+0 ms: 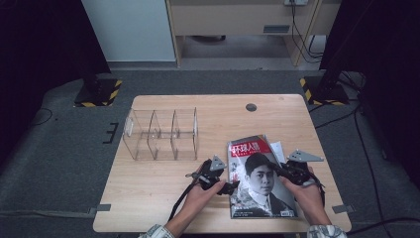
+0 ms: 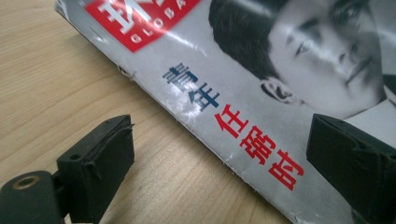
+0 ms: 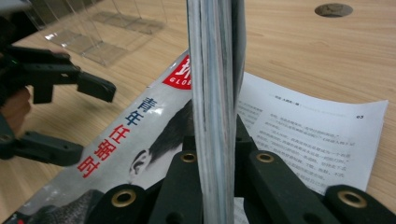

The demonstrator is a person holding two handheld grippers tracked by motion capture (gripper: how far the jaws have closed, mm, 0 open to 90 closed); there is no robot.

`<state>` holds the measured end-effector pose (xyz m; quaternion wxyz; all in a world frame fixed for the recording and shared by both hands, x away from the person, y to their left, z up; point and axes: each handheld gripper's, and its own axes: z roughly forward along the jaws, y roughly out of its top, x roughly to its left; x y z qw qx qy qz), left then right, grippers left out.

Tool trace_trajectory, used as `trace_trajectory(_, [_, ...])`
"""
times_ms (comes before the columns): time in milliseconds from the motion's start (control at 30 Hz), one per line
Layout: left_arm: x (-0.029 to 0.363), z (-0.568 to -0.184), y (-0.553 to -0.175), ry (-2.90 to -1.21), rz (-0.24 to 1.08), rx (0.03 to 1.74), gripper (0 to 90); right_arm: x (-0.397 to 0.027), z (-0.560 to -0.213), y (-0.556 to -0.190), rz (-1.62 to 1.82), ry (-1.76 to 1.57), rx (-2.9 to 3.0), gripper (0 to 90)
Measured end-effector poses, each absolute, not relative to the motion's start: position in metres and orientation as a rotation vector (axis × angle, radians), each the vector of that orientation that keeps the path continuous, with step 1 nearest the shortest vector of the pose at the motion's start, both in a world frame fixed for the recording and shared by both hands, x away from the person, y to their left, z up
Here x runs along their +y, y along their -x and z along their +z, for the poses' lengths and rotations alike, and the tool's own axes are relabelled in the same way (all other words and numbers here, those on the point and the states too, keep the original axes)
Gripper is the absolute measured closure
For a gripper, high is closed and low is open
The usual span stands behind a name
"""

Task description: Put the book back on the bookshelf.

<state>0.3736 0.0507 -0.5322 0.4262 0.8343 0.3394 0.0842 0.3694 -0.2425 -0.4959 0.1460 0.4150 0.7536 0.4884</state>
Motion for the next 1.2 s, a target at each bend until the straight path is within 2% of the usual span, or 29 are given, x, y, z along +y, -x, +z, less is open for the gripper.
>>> trace_trajectory(167, [0.051,-0.533,-0.374,-2.095,0.188,0.853,10.8,-0.244,-0.494,-0.369,1.494,-1.193,2.154,87.7])
trace_trajectory(433, [0.046,-0.536,-0.374,-2.095,0.119,0.837,9.5,-0.247,-0.491,-0.368,1.61,-1.2,2.119,87.8])
trace_trajectory(567, [0.045,-0.536,-0.375,-2.091,0.064,0.797,11.8,-0.246,-0.493,-0.368,1.636,-1.228,2.114,87.7])
trace_trajectory(700, [0.045,-0.536,-0.374,-2.086,0.074,0.811,13.7,-0.243,-0.496,-0.37,1.618,-1.231,2.131,87.7])
trace_trajectory(733, [0.045,-0.536,-0.374,-2.085,0.085,0.816,17.9,-0.244,-0.498,-0.371,1.6,-1.235,2.135,87.6])
trace_trajectory(967, [0.042,-0.535,-0.37,-2.102,0.155,0.827,25.0,-0.239,-0.509,-0.375,1.43,-1.26,2.189,86.7])
trace_trajectory(1167, [0.045,-0.535,-0.37,-2.095,0.176,0.839,41.0,-0.234,-0.518,-0.377,1.299,-1.276,2.247,85.0])
trace_trajectory(1200, [0.046,-0.535,-0.369,-2.092,0.172,0.841,41.0,-0.234,-0.519,-0.377,1.289,-1.278,2.248,84.7])
